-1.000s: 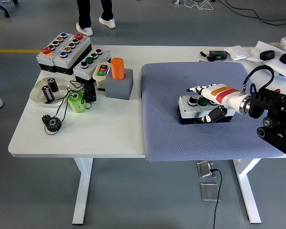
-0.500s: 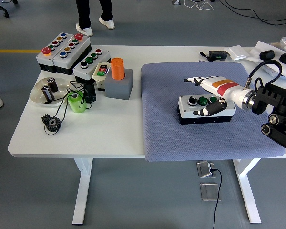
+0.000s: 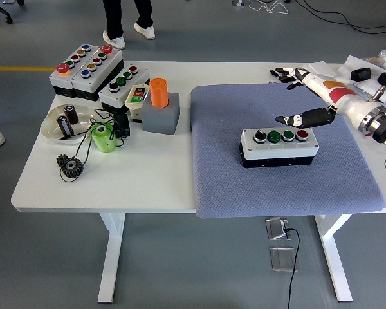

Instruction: Pick up the button,place it on the desk,press the button,press the button

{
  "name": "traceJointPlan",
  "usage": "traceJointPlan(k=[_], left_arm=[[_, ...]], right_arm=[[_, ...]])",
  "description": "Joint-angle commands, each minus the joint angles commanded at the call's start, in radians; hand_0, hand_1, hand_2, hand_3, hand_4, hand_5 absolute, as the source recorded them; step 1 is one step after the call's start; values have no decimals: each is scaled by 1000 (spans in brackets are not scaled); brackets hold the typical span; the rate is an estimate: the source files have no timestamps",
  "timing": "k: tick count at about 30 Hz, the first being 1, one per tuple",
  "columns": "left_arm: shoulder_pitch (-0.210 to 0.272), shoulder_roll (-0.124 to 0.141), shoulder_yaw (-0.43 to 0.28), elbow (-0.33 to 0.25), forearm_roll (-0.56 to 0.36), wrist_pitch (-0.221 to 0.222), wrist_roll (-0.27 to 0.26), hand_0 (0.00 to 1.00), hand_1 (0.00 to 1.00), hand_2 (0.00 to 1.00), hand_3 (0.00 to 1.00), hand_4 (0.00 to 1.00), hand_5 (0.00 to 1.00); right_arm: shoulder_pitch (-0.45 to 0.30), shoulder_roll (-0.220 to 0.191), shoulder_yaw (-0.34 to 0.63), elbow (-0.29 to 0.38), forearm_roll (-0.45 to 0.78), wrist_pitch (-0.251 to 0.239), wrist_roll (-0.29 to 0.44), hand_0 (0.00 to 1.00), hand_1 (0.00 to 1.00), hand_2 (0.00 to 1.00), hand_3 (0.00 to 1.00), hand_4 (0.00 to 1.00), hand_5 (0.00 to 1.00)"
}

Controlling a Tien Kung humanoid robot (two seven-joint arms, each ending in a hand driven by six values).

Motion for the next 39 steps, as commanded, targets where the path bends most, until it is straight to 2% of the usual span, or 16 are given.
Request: traceJointPlan(k=[5, 6, 11, 12, 17, 18, 27, 39], left_arm=[[1, 1, 4, 0, -2, -1, -1, 655, 701, 724, 494, 316, 950], [1, 1, 5, 0, -3, -1, -1, 655, 701, 724, 494, 314, 948], [2, 0, 7, 0, -2, -1, 0, 655, 701, 724, 494, 314, 948], [3, 0, 7, 0, -1, -1, 0, 655, 701, 724, 494, 316, 952], [3, 0, 8, 0, -1, -1, 0, 655, 701, 724, 494, 316, 952], [3, 0, 8, 0, -1, -1, 0, 655, 701, 724, 494, 317, 952], [0, 0, 6, 0, 0, -1, 1, 655, 701, 724, 494, 317, 952], [4, 0, 8, 0, -2, -2, -1, 655, 701, 723, 494, 315, 955]], right_arm=[[-29, -39, 16, 21, 126, 43, -34, 406, 242, 363, 810, 726, 390], [-34, -43, 18, 23, 146, 53, -41, 337, 129, 280, 785, 687, 407], [-52, -57, 18, 34, 188, 79, -67, 337, 129, 280, 785, 687, 407], [-55, -59, 18, 38, 195, 85, -71, 228, 15, 197, 761, 650, 420], [-57, -63, 16, 41, 215, 108, -93, 228, 15, 197, 761, 650, 420], [-58, -63, 15, 40, 216, 115, -100, 183, 2, 152, 736, 640, 427], [-56, -57, 3, 19, 218, 158, -157, 155, 2, 127, 740, 631, 447], [-60, -46, -10, -16, 213, 173, -187, 144, 2, 120, 741, 629, 476]])
